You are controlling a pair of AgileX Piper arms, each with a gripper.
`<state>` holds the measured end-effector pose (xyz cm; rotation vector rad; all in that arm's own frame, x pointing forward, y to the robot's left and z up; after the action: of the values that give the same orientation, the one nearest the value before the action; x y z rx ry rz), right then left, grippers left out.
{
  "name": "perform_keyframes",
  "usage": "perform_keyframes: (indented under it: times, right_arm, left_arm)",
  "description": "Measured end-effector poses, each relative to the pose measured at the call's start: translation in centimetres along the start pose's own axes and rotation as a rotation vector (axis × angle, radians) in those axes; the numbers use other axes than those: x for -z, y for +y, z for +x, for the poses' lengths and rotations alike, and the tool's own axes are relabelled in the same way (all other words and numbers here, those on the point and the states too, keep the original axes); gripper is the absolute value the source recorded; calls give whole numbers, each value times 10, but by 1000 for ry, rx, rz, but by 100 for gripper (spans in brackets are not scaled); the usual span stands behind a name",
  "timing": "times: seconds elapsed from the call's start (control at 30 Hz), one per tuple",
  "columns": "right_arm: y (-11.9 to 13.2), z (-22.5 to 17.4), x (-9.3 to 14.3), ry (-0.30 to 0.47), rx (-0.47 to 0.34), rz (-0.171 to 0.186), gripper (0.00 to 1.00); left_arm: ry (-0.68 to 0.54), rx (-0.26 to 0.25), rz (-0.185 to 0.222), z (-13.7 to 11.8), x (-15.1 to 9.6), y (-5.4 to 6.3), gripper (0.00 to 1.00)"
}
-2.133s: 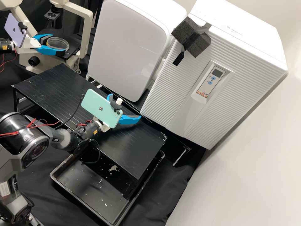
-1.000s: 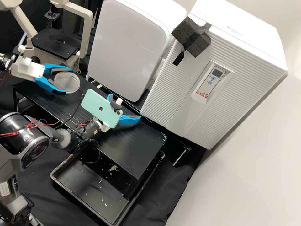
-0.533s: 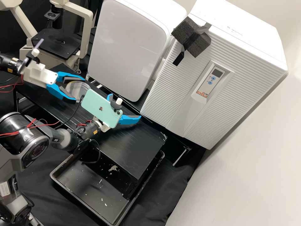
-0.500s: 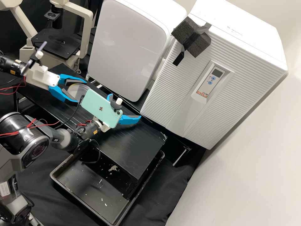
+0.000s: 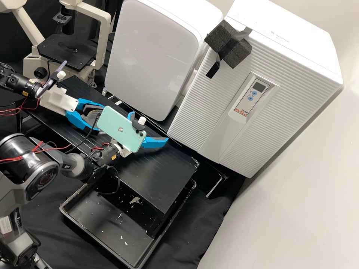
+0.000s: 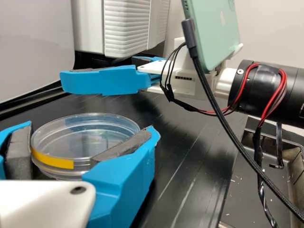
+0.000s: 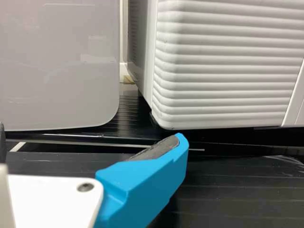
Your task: Place the petri dish on the bench
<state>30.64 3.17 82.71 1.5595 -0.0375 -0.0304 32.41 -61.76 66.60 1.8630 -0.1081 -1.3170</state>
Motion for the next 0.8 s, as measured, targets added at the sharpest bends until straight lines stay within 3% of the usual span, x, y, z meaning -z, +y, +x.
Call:
perform_keyframes:
  times: [0.8]
  right_arm:
    - [0,0,0,0,0,0,100]
  left_arm:
    - [8,-30,-1,17,3,-1,0]
